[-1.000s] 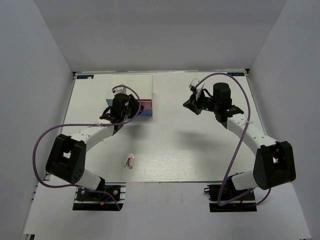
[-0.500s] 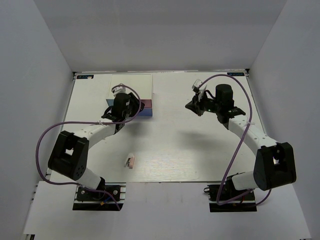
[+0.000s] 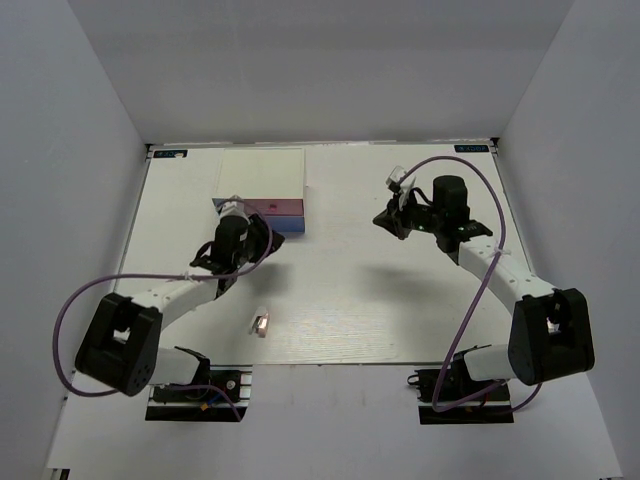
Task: Sort the stationery into containers
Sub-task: Close the drawer in the storage box, then open the drawer in the storage box.
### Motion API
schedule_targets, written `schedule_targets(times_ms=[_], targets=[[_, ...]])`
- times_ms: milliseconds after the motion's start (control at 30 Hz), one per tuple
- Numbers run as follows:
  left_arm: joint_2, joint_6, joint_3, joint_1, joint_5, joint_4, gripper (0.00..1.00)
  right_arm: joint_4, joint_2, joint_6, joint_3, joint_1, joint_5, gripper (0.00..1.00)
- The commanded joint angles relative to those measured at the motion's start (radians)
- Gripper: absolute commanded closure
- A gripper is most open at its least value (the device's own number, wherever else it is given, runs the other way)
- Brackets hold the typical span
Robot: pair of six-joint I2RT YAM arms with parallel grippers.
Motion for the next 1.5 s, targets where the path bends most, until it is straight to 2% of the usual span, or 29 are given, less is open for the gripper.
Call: schedule_targets(times_ms=[0, 167, 267, 500, 667, 800, 1133, 1333, 1467], targets=[[-0.113, -0.061, -0.126, 0.003, 0.045, 0.011, 0.44, 0.020, -0.034, 0.005, -0.020, -0.006, -0.024, 0.90], [-0.151, -0.192, -0.243, 0.049, 0.068, 0.145, 0.38, 0.020, -0.034, 0.005, -0.032, -0.009, -0.032, 0.89], [-0.099, -0.279, -0.290, 0.084, 0.091, 0.285, 0.33, 0.012, -0.034, 0.003, -0.033, -0.012, -0.031, 0.88], [0.108, -0.437, -0.324, 0.162, 0.148, 0.668, 0.31, 0.000, -0.060, -0.009, -0.064, -0.021, -0.021, 0.86], [0.246, -0.522, -0.324, 0.205, 0.172, 0.856, 0.31, -0.005, -0.073, -0.014, -0.076, -0.027, -0.017, 0.86], [0.303, -0.534, -0.290, 0.215, 0.163, 0.884, 0.35, -0.005, -0.072, -0.017, -0.075, -0.037, -0.014, 0.86], [0.370, -0.543, -0.230, 0.233, 0.116, 0.884, 0.35, -0.016, -0.052, -0.026, -0.063, -0.050, -0.023, 0.86], [0.382, -0.543, -0.198, 0.233, 0.085, 0.798, 0.38, -0.022, -0.044, -0.030, -0.052, -0.055, -0.020, 0.86], [0.402, -0.543, -0.189, 0.233, 0.076, 0.798, 0.40, -0.028, -0.041, -0.032, -0.050, -0.057, -0.020, 0.86]])
